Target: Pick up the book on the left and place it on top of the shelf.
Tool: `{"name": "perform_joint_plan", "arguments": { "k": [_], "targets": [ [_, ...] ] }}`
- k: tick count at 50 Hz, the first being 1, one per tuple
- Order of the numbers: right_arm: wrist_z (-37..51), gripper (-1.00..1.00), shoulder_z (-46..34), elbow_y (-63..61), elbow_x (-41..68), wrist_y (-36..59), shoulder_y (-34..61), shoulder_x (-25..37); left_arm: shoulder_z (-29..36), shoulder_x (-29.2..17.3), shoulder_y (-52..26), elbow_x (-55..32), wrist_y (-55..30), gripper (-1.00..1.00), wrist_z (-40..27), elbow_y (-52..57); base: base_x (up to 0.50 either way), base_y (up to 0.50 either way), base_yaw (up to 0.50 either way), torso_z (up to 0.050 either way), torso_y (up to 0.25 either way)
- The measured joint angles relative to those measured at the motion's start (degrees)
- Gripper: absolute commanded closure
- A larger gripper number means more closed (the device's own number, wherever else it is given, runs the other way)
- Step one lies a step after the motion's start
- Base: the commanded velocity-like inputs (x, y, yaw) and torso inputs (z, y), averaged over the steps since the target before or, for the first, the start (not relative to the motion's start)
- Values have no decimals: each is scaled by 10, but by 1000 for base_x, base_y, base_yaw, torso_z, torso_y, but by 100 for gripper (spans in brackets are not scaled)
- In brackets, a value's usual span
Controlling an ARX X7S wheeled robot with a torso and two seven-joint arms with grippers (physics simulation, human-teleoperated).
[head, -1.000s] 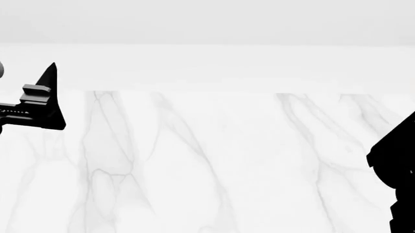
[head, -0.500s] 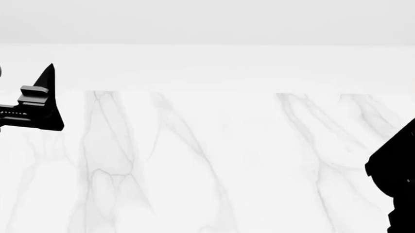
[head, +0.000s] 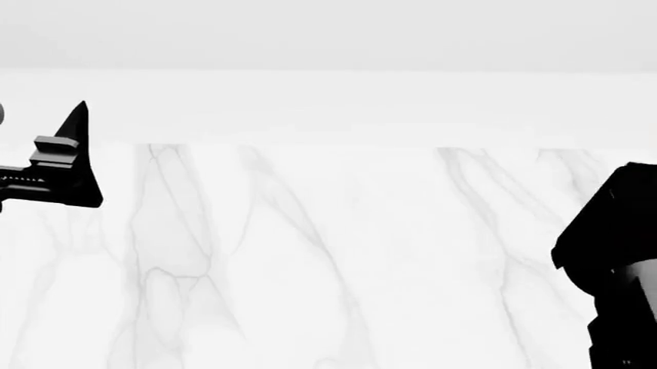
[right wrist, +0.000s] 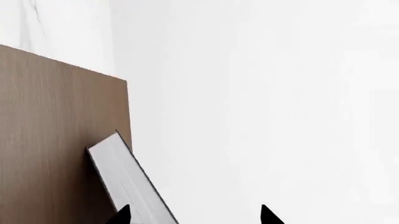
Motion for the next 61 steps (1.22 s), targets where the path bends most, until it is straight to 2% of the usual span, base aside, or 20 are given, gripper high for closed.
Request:
{"name": "perform_joint_plan", "arguments": {
  "k": [14, 30, 37, 44, 51, 61],
  "targets": [
    [-13, -100, -18, -1, -12, -116, 23, -50, -1, -2, 3, -2, 3, -100, -1, -1, 0, 0, 0, 0, 0],
    [-10, -100, -23, 0, -15, -163, 28, -65, 2, -3, 6, -4, 9, -100, -2, -4, 0, 0, 0, 0, 0],
    [9, -100, -4, 0, -10, -217, 30, -69, 4, -3, 6, -4, 10, -100, -3, -5, 0, 0, 0, 0, 0],
    [31, -100, 58, 0, 16, -313, 27, -70, 6, -4, 6, -4, 13, -100, -4, -7, 0, 0, 0, 0, 0],
    [-16, -100, 162, -4, 77, -418, 10, -65, 8, -4, 6, -5, 14, -100, -5, -9, 0, 0, 0, 0, 0],
    [-89, -100, 271, -133, 178, -440, -48, -22, 11, -4, 4, -6, 15, -100, -6, -10, 0, 0, 0, 0, 0]
  ]
}}
